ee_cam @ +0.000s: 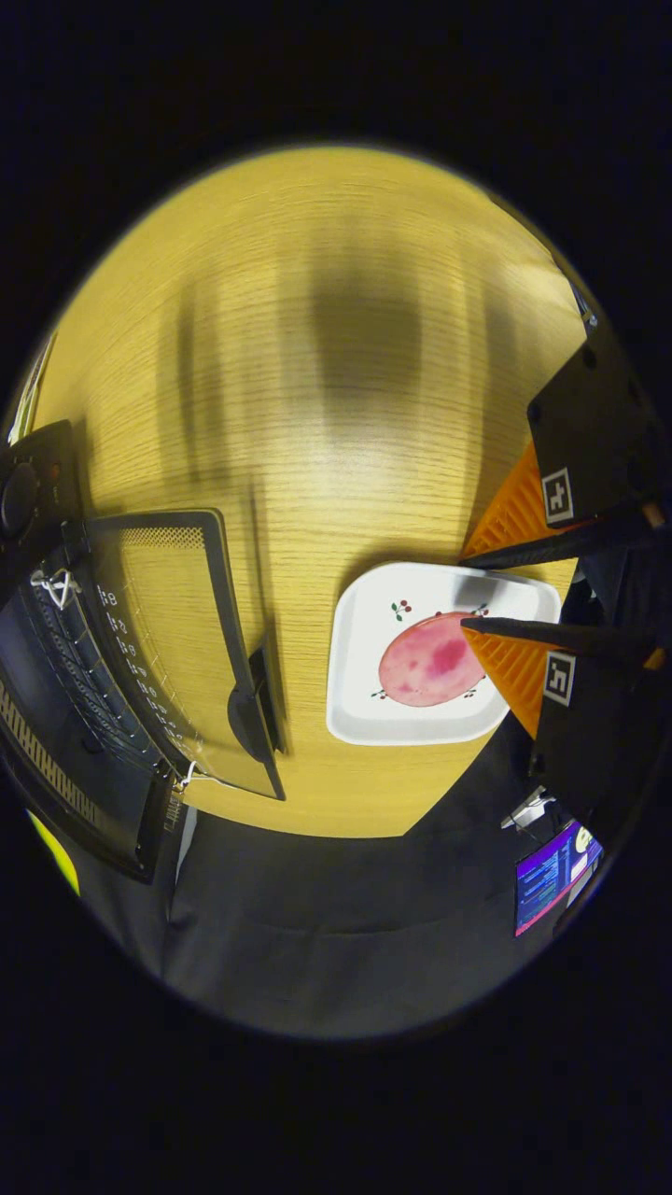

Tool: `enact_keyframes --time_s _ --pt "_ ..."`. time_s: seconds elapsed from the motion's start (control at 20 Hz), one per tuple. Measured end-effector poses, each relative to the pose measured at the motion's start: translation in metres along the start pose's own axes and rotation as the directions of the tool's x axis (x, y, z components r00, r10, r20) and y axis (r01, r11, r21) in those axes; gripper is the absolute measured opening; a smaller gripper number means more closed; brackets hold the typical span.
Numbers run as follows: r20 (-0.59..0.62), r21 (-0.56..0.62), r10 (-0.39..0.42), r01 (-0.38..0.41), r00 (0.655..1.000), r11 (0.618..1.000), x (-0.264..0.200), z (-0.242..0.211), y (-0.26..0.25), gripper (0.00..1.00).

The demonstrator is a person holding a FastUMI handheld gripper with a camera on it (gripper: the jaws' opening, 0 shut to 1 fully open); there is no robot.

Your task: Open the toaster oven, put the food inside, and close the toaster oven door.

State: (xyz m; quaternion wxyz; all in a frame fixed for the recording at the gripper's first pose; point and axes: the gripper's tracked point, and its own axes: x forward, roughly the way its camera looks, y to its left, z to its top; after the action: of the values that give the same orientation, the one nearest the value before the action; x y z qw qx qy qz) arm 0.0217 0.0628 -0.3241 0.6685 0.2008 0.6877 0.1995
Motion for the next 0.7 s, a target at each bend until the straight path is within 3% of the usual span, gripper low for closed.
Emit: enact_keyframes --time_s 0.05,0.15,0.4,0.7 --pt "0.022 0.028 0.003 -0.004 1.000 1.000 0.005 0.002 -0.001 0.34" --pt "0.017 0.055 0.030 -0.030 0.999 0.998 0.007 0.001 0.002 0.04" --pt "0.053 0.035 0.045 -0.046 0.998 0.998 0.008 -0.001 0.007 0.02" --pt "0.090 0.092 0.111 -0.119 0.990 0.989 0.004 -0.011 0.035 0.02"
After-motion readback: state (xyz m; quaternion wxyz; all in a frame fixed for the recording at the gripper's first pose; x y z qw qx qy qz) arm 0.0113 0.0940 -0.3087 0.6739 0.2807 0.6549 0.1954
